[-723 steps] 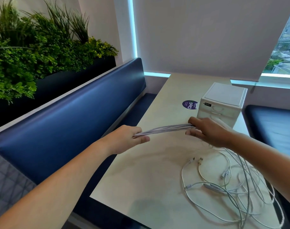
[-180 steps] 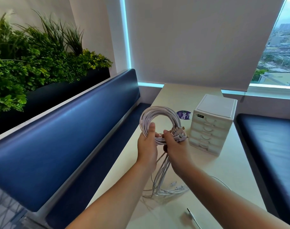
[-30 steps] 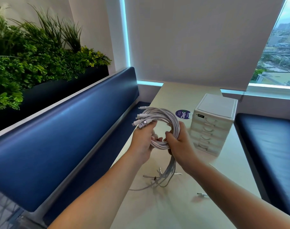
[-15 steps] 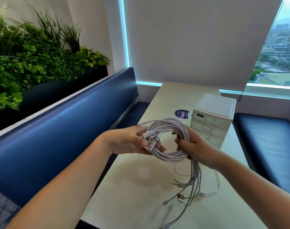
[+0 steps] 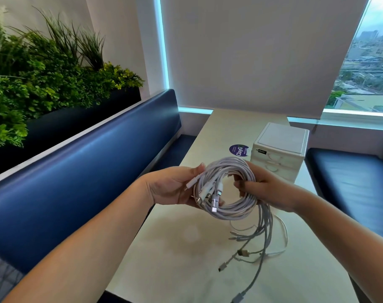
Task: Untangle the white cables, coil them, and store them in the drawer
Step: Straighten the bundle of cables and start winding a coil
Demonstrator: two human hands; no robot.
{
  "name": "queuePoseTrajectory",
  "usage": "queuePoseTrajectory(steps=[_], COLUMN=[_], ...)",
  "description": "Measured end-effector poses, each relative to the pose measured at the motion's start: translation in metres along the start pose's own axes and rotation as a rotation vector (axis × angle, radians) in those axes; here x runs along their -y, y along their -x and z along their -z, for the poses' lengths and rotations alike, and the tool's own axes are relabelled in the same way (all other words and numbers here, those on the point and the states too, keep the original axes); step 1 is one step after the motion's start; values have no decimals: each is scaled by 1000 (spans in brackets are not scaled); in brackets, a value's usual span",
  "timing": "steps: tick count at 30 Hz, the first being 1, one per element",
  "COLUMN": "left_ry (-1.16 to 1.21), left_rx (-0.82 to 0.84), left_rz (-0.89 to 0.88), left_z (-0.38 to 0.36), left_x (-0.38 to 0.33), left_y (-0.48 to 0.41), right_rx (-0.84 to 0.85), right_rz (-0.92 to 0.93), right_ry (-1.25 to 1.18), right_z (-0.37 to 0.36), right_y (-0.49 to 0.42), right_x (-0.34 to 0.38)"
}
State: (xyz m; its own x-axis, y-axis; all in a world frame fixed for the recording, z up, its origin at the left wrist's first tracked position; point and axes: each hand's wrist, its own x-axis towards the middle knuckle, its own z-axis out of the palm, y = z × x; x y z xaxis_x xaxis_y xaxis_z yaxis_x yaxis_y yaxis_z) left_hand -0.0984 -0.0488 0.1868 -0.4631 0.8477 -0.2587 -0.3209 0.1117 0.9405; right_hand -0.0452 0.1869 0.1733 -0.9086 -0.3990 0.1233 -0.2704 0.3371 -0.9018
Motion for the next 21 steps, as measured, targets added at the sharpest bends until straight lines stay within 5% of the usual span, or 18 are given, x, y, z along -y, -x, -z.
queuePoseTrajectory(steps=[6,13,21], left_ry=[2,-149,-203], left_rx=[25,-224,-132], left_rz=[-9,53,102], left_z=[-3,-23,-20], left_x=[-1,-9,-6], left_y=[-3,-10,-7], right_rx=[18,24,65], right_rz=[-10,-15,-4], right_ry=[124,415,462], right_z=[7,4,0], right_y=[-2,-3,-1], right_x=[-1,-1,6])
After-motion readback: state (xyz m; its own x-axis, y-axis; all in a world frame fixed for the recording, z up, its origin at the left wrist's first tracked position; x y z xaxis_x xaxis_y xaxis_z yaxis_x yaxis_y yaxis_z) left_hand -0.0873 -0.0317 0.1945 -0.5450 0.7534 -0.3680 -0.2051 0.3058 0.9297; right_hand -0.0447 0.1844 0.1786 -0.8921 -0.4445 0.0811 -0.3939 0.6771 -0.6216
